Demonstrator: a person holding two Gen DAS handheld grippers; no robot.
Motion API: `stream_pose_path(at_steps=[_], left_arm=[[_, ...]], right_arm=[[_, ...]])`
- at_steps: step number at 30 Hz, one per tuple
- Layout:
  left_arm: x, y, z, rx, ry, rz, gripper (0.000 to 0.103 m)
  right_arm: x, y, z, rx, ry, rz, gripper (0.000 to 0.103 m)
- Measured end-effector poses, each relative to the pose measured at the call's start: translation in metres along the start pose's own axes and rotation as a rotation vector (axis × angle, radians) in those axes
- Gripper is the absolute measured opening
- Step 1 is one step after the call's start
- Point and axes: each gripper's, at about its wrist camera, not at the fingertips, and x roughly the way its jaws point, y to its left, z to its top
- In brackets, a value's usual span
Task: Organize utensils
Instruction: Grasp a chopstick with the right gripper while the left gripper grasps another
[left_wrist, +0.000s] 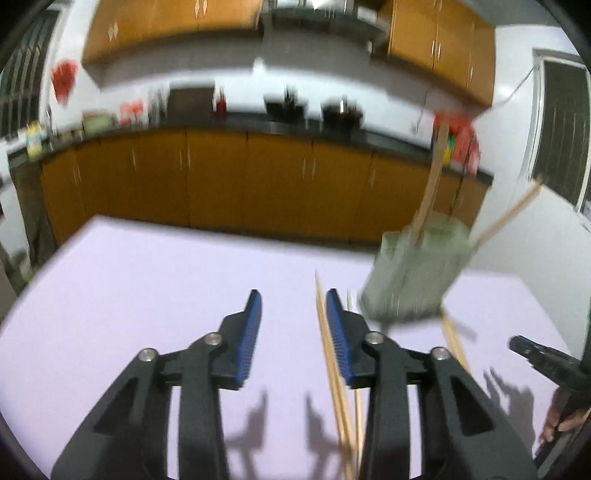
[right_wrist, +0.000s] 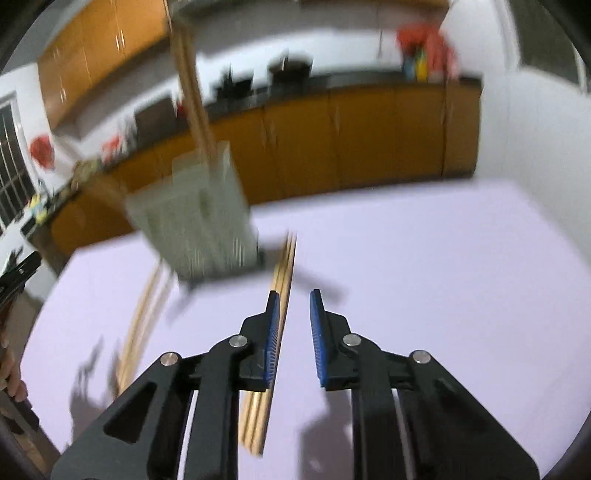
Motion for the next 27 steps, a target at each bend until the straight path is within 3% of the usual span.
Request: stream_pose_path(at_steps=[5,9,12,16,23,27], left_arm=[[0.036,0.002,-0.04,-0.035,0.154,-0.054,0.03],[0.049,0.001,-0.055,-0.036,0.199,-0.077,0.026],[0.054,-0.007,-0.059,-0.029,0.216,-0.097,0.023],[0.06,-0.017,-0.061,-0.018,0.235,-0.121,0.02],[0.068,-0.025,-0.065,0.016,0.27,-0.107,0.019],[0.07,-0.029,-0.066,0.032,0.275,-0.098,0.019]], right_arm=[[0.031,0.012,-0.02,-0.008,0.098,0.02,0.015],[0.039,0.018,-0.029,-0.049,0.107,0.0,0.011],[0.043,0.016,-0.028,-0.074,0.116,-0.096,0.003],[0.041,-0.001,-0.026,-0.039,0.093,-0.159,0.002],[0.032,-0.002,-0.025,0.016,0.092,0.0,0.003],[0.039,0.01,-0.024,-0.004,0.11,0.028,0.004]])
